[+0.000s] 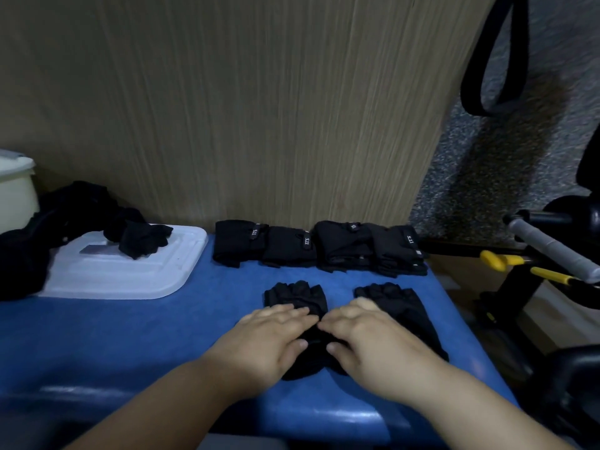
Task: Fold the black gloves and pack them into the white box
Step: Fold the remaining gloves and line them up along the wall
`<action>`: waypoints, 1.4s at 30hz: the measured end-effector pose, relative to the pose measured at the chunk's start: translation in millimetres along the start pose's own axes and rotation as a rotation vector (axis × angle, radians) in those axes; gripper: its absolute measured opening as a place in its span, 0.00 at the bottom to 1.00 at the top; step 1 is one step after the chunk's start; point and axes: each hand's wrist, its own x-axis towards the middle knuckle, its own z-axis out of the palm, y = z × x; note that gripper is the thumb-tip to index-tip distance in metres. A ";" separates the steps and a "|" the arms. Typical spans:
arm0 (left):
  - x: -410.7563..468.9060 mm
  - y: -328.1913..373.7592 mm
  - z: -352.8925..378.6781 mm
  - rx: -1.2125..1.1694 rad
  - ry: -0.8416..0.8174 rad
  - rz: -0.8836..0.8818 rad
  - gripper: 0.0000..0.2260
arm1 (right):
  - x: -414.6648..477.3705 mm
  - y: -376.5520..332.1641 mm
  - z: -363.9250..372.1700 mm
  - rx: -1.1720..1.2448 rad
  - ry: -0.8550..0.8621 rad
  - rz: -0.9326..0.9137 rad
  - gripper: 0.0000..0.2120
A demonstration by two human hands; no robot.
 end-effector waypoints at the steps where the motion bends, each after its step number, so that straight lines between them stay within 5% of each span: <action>1: 0.7 -1.3 0.8 0.002 0.000 0.005 0.34 | -0.3 5.4 -6.5 0.015 0.045 0.019 0.17; 5: 3.5 -4.5 4.0 -0.031 0.002 0.016 0.33 | -8.3 37.6 -41.4 0.139 0.273 0.409 0.04; 8: 5.6 -0.1 4.2 -0.046 -0.016 0.032 0.34 | -19.7 67.1 -57.4 0.097 0.075 0.727 0.10; 11: 9.3 6.8 4.7 -0.055 -0.019 0.030 0.22 | -26.6 81.8 -58.5 0.110 -0.122 0.860 0.16; 19: 20.4 15.0 9.3 -0.055 -0.017 0.063 0.21 | -28.5 76.9 -53.1 0.194 -0.213 0.914 0.23; 27: 23.8 21.3 8.0 -0.047 -0.009 0.072 0.21 | -30.2 81.7 -39.2 0.253 -0.014 0.814 0.23; 33: 25.1 25.2 7.9 -0.129 0.024 0.075 0.20 | -25.8 80.7 -36.5 0.919 0.119 0.719 0.14; 37: 24.3 26.7 4.1 -0.317 0.119 0.050 0.17 | -17.0 68.8 -44.5 1.247 0.082 0.685 0.25; 42: 27.3 31.7 -1.7 -0.590 0.277 -0.063 0.10 | -6.5 48.2 -49.8 1.373 0.007 0.562 0.09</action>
